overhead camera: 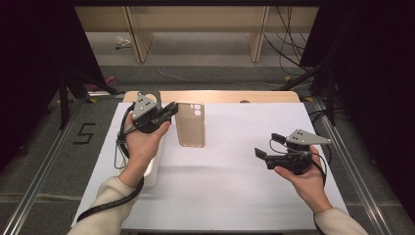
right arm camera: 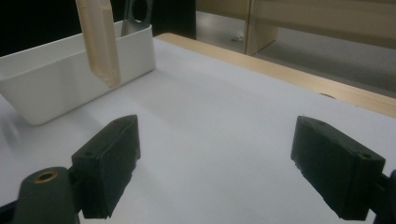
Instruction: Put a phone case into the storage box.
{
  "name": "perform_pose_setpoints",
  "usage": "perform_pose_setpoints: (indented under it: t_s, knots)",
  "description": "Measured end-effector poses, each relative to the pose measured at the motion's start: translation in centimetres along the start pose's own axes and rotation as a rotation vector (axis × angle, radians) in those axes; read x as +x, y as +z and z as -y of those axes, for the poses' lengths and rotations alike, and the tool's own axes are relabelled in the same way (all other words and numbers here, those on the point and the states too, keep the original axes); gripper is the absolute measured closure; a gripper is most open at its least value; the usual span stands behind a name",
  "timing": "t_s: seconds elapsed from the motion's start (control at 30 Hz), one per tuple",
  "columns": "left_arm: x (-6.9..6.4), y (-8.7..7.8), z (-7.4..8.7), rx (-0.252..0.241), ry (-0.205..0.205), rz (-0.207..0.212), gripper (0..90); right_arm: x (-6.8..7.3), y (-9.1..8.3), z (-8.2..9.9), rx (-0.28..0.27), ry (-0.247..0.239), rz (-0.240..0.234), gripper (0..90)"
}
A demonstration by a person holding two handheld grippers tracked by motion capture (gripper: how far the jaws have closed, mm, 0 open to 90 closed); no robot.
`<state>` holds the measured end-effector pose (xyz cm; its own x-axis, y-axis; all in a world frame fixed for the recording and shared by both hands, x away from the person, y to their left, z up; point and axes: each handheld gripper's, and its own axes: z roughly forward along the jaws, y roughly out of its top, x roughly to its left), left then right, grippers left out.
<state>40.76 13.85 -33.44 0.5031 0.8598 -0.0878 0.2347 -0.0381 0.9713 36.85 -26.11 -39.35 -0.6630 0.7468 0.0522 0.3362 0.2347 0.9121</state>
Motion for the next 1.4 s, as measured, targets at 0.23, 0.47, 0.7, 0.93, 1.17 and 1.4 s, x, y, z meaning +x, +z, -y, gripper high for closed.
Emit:
perform_pose_setpoints:
  t_s: [0.23, 0.47, 0.7, 0.93, 1.17, 1.4]
  knots:
    - [0.6, -0.3, -0.3, -0.004, 0.004, -0.017, 85.3, -0.1, -0.2, 0.1, 0.001, 0.003, 0.004, 16.5]
    - [1.1, -0.5, -0.5, -0.006, 0.01, -0.031, 85.3, -0.2, -0.3, 0.2, 0.002, 0.007, 0.009, 16.6]
    - [1.9, -1.0, -0.9, -0.019, 0.003, -0.05, 85.3, -0.4, -0.4, 0.3, 0.002, 0.007, 0.011, 16.6]
    - [3.0, -1.6, -1.3, -0.028, -0.014, -0.068, 85.3, -0.4, -0.5, 0.4, 0.005, 0.007, 0.011, 16.6]
    - [4.0, -2.1, -1.7, -0.036, -0.022, -0.087, 85.3, -0.4, -0.4, 0.4, 0.005, 0.009, 0.01, 16.6]
    - [5.0, -2.4, -1.8, -0.029, -0.017, -0.097, 85.3, -0.3, -0.3, 0.4, 0.007, 0.007, 0.008, 16.6]
